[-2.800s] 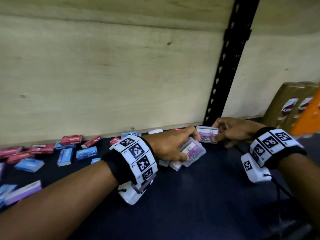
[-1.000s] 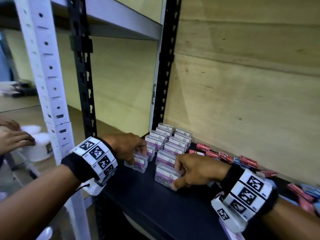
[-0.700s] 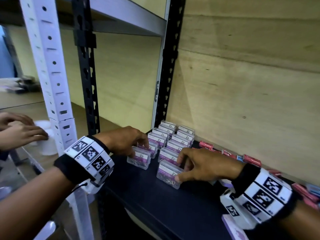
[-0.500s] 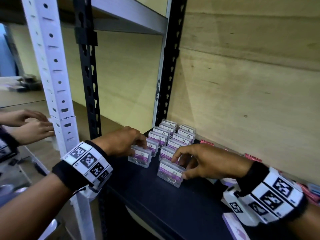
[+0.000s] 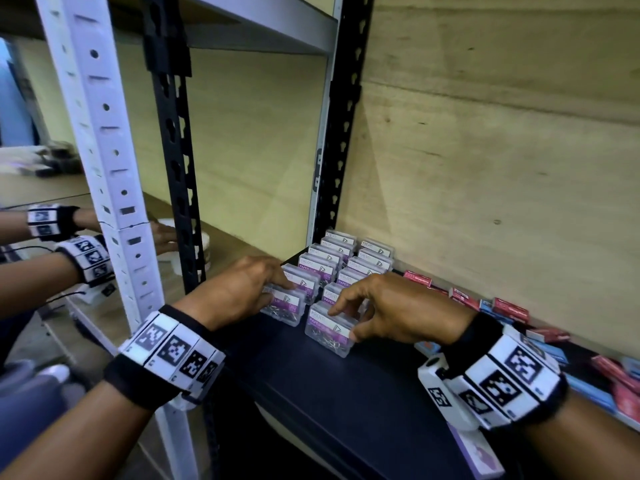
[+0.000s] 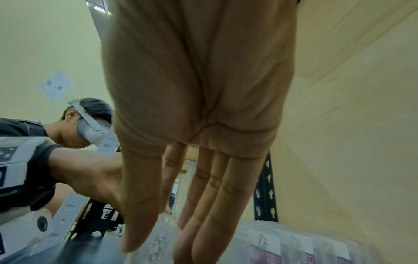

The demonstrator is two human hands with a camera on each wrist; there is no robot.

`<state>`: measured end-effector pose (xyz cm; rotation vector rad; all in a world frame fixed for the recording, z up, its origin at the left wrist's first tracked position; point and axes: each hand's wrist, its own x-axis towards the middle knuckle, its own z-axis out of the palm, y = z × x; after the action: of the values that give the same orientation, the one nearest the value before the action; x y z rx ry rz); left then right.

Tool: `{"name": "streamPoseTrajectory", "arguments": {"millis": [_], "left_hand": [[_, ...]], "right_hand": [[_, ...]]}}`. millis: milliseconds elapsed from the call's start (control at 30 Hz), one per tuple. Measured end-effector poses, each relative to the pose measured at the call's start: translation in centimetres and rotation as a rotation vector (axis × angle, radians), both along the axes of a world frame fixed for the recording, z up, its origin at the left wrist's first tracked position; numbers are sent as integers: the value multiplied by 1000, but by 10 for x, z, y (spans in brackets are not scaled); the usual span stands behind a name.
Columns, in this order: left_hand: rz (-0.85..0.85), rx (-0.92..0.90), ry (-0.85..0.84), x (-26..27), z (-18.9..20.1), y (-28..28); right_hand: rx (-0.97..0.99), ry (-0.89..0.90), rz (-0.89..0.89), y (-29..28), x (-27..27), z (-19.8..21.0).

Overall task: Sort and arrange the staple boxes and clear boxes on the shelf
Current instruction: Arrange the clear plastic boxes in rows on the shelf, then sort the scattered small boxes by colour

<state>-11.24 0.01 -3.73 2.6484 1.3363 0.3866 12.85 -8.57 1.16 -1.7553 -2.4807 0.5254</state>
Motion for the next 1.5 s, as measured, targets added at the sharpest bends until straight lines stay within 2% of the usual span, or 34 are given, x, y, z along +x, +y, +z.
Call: {"name": "streamPoseTrajectory", "arguments": {"millis": [233,533,667,800,967,1233,1500], "left_hand": [[-62,64,-46,-1,-1,-6],[-54,77,-72,0,2,-10],[-34,33,-39,1,11,-10],[-42,27,-13,9,30,-19],[-155,95,43,46,62,-27],[-276,-23,241,146,101,-9],[-269,-125,572,226,95,22]], "right_hand": [[-5,-2,-3,4,-4,0],[-5,-18,7,-3,-4,0],[-22,-24,39,-10,8,6],[-4,-6,-22,-16,38,17],[17,-56,-167,-23,95,32],[-52,-189,-379,-11,176,33],[-183,-263,-388,17,184,12]]}}
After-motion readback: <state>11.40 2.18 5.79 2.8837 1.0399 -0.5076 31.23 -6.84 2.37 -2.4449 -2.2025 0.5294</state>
